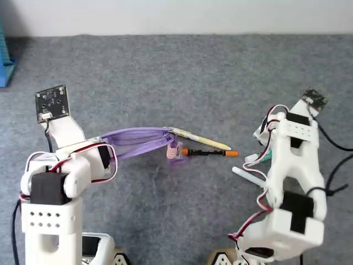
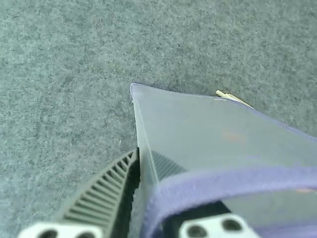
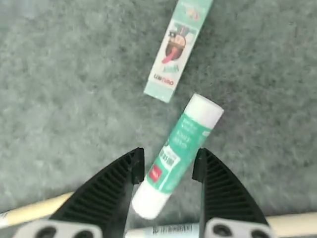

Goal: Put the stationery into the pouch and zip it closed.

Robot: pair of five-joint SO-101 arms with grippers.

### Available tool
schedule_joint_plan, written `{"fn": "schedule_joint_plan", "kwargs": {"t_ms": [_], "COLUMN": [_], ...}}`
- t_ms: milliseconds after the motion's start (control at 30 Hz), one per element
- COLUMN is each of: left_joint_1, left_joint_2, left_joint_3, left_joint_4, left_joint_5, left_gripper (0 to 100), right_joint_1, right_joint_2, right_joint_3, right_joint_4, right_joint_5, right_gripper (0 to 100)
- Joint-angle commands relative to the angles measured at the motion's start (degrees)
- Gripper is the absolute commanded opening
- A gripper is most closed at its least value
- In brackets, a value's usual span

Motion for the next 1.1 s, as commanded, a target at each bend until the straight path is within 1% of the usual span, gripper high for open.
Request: {"fn": "schedule_joint_plan", "kwargs": {"t_ms": [0, 133, 300, 433, 500, 567, 600, 633, 700, 767, 933, 1067], "left_joint_1": [-0.35, -0.35, -0.35, -0.35, -0.35, -0.35, -0.35, -0.35, -0.35, -0.35, 0.0, -0.35], "left_joint_2": [1.23, 1.23, 1.49, 1.41, 1.32, 1.32, 1.32, 1.32, 1.32, 1.32, 1.32, 1.58], "left_joint_3": [-1.98, -1.98, -1.89, -1.89, -1.89, -1.89, -1.89, -1.89, -1.89, -1.89, -1.98, -2.24], "left_joint_4": [0.44, 0.44, 0.18, 0.18, 0.18, 0.18, 0.18, 0.18, 0.26, 0.53, 1.14, 2.11], "left_joint_5": [0.97, 0.88, 0.88, 0.88, 0.88, 0.88, 0.88, 0.88, 0.88, 0.88, 0.88, 2.29], "left_gripper": [1, 1, 1, 1, 1, 1, 1, 1, 1, 1, 1, 1], "right_joint_1": [1.89, 4.53, 4.44, 3.03, 2.24, 1.89, 1.63, 1.63, 1.54, 0.92, -1.89, -5.58], "right_joint_2": [4.0, 10.95, 20.62, 24.48, 24.75, 24.66, 24.31, 23.78, 22.11, 19.3, 8.22, -2.24], "right_joint_3": [-5.98, -14.15, -24.18, -29.54, -31.12, -32.62, -33.49, -34.11, -34.81, -34.81, -34.81, -34.81], "right_joint_4": [-1.27, 0.57, 9.27, 15.96, 17.98, 19.38, 20.53, 21.76, 24.48, 27.3, 35.56, 42.24], "right_joint_5": [-0.62, -0.62, -0.7, -0.79, -0.79, -0.79, -0.79, -0.79, -0.79, -0.79, -0.18, 3.96], "right_gripper": [16.5, 16.5, 16.3, 16.2, 13.3, 6.2, 1.6, 0.2, 2.8, 0.4, 0.8, 0.8]}}
